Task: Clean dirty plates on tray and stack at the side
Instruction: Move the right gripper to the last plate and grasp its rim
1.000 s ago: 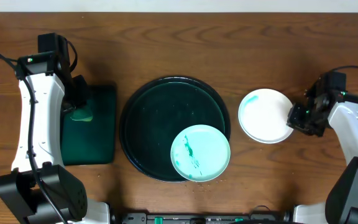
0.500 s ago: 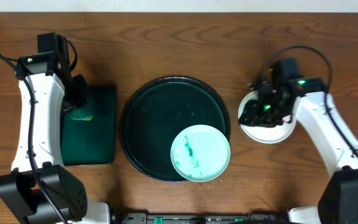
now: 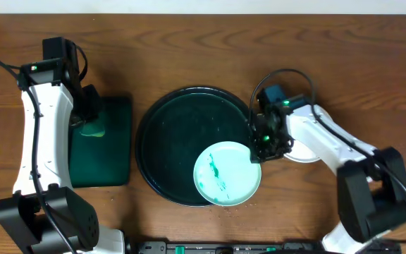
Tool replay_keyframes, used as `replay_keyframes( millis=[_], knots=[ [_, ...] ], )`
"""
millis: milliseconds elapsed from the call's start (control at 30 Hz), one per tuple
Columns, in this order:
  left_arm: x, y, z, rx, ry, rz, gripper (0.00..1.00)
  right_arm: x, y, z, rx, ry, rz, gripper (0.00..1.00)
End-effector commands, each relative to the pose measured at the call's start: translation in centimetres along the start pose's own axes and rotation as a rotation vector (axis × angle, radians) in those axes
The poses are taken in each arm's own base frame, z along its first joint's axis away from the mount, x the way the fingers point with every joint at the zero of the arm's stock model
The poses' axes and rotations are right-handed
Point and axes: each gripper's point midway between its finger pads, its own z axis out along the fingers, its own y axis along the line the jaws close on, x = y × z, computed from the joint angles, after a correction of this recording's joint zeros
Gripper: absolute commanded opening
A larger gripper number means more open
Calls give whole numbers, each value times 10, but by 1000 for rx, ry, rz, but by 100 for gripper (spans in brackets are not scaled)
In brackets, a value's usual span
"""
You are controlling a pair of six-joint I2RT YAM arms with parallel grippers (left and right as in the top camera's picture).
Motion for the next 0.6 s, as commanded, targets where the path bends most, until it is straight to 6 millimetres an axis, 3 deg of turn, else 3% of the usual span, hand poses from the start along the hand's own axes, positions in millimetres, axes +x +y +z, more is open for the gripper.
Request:
replay_keyframes(
  millis=[0,67,233,433,567],
  knots=[
    [2,2,3,-7,12,19,7,6,-2,11,20,44,-5,11],
    [2,2,3,-7,12,19,7,4,-1,10,19,36,-8,3],
    [1,1,3,-6,11,19,7,-12,10,-2,-8,-14,-28,1],
    [2,1,3,-5,12,20,7,-64,34,-26,-48,-201,0,1],
    [5,-10,3,36,21,33,7,-88,44,-25,-42,-301,80,1]
  ],
)
